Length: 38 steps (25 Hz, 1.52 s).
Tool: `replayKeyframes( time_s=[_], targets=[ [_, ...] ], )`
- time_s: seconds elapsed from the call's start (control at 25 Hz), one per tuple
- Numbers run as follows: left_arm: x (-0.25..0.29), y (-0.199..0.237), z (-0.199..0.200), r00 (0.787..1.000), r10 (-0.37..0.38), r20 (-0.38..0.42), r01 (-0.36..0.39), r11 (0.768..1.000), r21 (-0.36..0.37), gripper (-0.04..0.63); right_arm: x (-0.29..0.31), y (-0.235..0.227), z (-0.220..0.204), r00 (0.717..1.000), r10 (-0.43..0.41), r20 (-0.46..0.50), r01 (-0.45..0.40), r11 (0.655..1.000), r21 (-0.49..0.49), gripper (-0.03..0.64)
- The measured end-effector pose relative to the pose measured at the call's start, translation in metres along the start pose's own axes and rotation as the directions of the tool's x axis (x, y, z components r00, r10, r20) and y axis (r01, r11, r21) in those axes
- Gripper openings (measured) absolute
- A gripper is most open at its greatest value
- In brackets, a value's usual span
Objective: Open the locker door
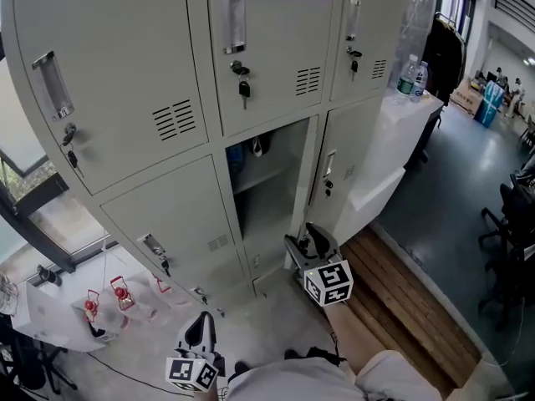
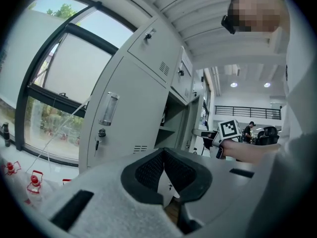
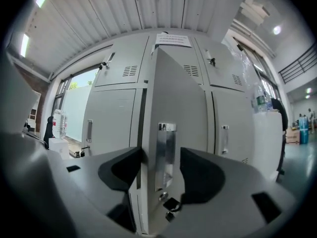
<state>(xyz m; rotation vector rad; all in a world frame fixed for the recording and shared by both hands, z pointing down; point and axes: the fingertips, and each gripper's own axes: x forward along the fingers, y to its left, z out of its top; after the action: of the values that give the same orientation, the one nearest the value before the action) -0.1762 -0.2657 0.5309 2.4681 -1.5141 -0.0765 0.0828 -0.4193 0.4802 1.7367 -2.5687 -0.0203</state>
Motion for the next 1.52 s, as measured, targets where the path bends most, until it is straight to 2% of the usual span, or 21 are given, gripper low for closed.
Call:
replayKeyframes(
  time_s=[0.44, 1.0, 1.2, 1.52],
  targets=[
    [0.024, -0.025, -0.002, 0.993, -0.113, -0.031, 0.114, 0.993, 0.015, 0.005, -0.038, -0.038, -0.002, 0.994, -0.109, -0.006, 0.109, 0.994, -0.005, 0.239],
    [0.053, -0.069, -0.013, 0.976, -0.21, -0.058, 0.211, 0.978, 0.009, 0.005, -0.089, -0.109, -0.003, 0.971, -0.239, -0.022, 0.239, 0.971, 0.0, 0.239],
    [0.066, -0.088, -0.019, 0.966, -0.249, -0.071, 0.25, 0.968, 0.009, 0.005, -0.113, -0.131, -0.005, 0.958, -0.287, -0.023, 0.287, 0.958, -0.007, 0.239],
    [0.09, -0.125, -0.026, 0.937, -0.336, -0.095, 0.34, 0.94, 0.025, 0.005, -0.157, -0.156, -0.015, 0.933, -0.359, -0.023, 0.36, 0.931, 0.063, 0.227]
  ],
)
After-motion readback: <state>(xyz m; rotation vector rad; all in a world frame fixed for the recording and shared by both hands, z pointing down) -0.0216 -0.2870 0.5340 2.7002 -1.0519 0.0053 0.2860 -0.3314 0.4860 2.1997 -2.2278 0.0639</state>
